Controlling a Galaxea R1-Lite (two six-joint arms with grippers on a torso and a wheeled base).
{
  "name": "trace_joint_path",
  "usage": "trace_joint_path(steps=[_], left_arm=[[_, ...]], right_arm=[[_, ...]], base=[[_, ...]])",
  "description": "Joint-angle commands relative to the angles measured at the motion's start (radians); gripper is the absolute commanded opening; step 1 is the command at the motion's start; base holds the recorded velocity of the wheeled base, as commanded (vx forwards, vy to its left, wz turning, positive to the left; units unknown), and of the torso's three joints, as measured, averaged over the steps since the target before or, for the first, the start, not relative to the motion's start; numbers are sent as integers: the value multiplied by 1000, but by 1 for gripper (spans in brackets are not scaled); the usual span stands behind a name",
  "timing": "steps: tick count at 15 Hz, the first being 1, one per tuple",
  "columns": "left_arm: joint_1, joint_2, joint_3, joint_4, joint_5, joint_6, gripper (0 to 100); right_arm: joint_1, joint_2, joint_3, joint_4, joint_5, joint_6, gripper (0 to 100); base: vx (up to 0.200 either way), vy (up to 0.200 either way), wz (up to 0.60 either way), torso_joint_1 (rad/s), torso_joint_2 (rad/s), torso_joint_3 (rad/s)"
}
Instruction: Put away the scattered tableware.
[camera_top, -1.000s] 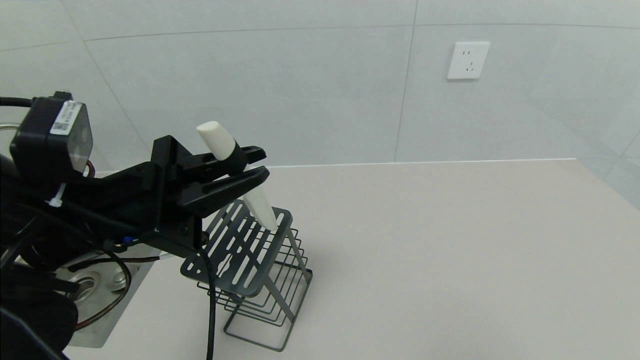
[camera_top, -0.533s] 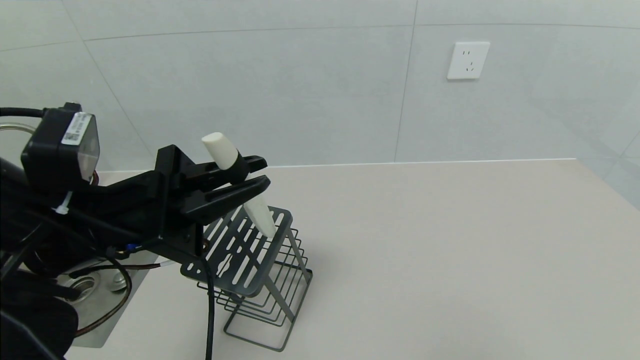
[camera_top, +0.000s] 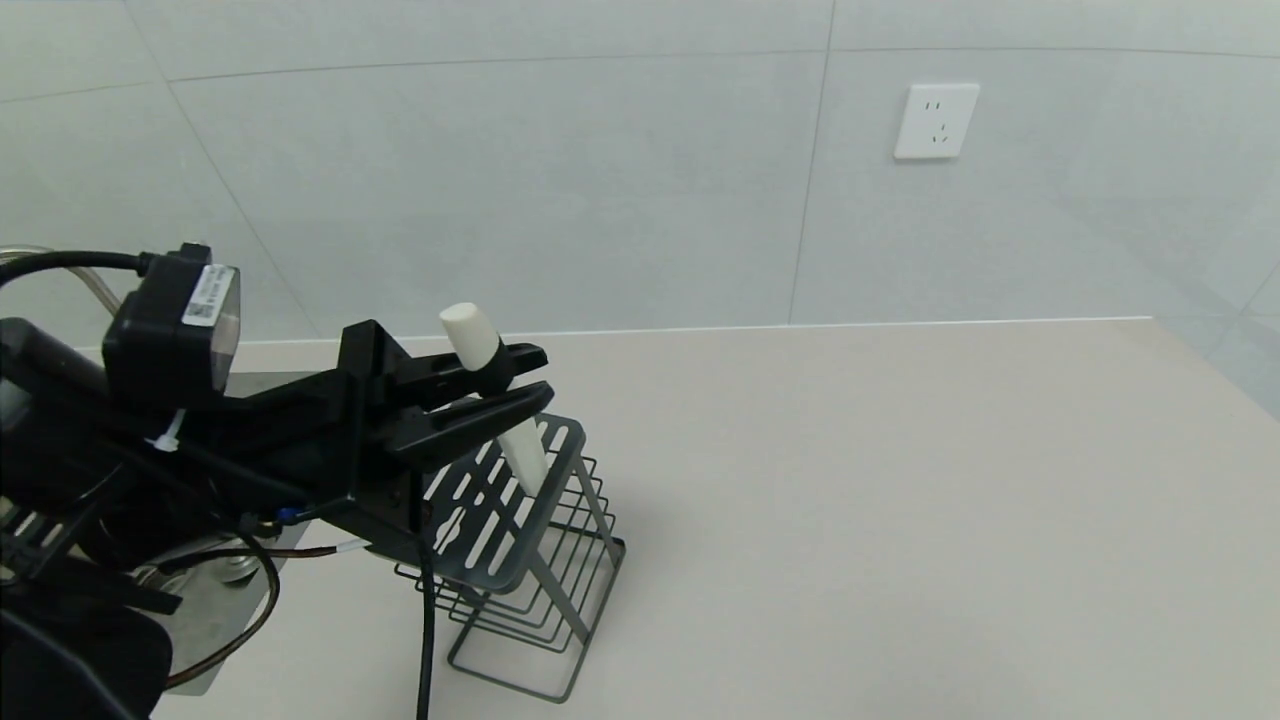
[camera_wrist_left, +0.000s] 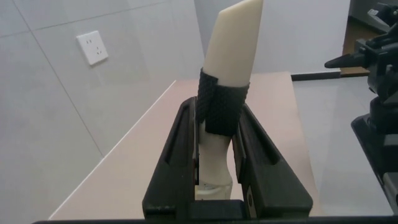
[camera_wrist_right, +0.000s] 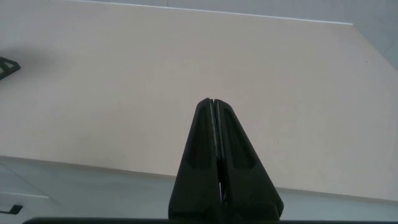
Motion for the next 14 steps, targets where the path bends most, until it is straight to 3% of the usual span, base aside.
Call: trace_joint_path(steps=[1, 14], left_arm=[[0, 43, -5, -1, 2, 15, 0], [0, 87, 29, -1, 61, 49, 0]], right_arm=[[0, 2, 0, 0, 0, -1, 0], [0, 0, 0, 0, 0, 1, 0]], base=[[0, 0, 0, 0, 0, 0], [0, 0, 0, 0, 0, 0]])
